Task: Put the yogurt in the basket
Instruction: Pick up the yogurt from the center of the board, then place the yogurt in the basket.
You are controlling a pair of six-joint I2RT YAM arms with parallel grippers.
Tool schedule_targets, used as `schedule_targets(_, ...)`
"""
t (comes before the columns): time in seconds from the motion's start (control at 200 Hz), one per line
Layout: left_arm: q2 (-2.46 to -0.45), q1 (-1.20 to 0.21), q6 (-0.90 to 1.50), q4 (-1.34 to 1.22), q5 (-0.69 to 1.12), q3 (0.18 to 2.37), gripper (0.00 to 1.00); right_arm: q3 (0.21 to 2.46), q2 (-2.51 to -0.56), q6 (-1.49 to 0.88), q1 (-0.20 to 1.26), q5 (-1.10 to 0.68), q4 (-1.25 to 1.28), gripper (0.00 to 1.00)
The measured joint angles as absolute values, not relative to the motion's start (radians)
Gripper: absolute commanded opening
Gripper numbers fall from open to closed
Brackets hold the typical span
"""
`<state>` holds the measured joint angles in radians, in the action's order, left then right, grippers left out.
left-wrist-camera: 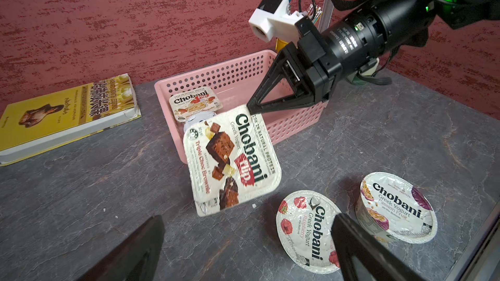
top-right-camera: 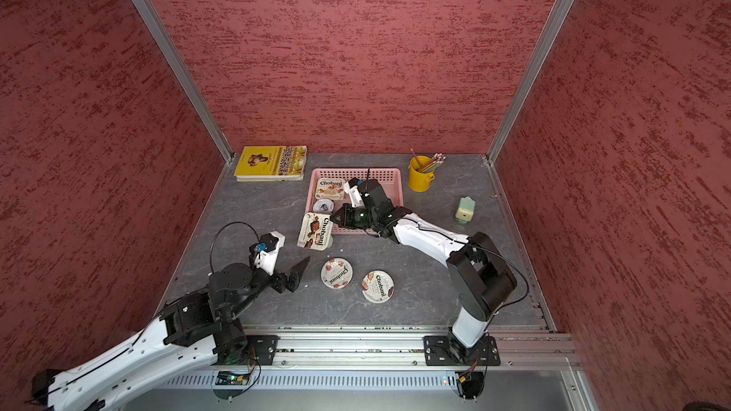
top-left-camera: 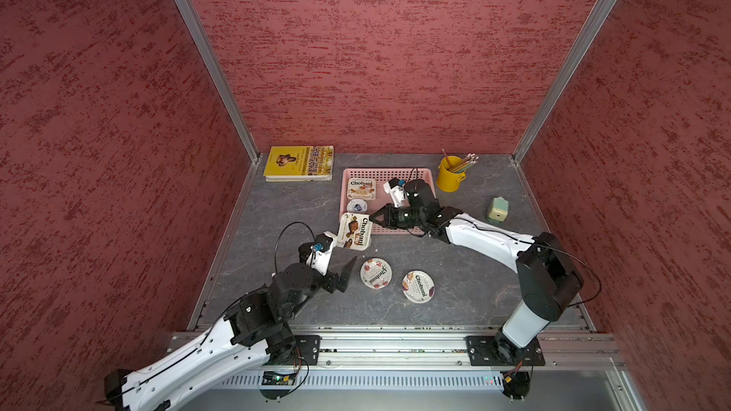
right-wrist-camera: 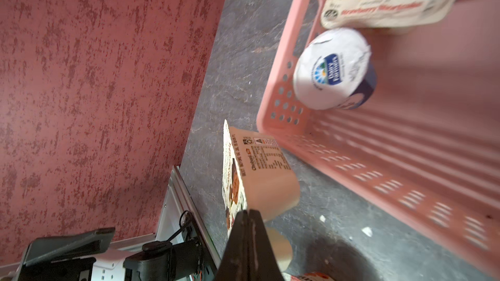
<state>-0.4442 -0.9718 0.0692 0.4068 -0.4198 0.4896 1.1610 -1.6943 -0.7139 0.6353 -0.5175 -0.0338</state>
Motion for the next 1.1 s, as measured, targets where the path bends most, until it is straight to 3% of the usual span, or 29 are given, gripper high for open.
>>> schedule_targets(0.546, -0.51, -0.973, 0.029, 0.381, -0.398, 0.49, 1.0, 1.296, -1.786, -0.743, 0.368, -0.543, -0.025, 0.0)
schedule_targets(0.756, -0.512, -0.97, 0.025, 0.381, -0.401, 0.49, 0.99, 1.203, -1.779, -0.847, 0.358, -0.429, 0.091, 0.0)
schedule_targets(1.102, -0.524, -0.97, 0.025, 0.365, -0.4, 0.486, 1.0, 0.935, -1.629, -1.06, 0.397, -0.084, 0.266, 0.0)
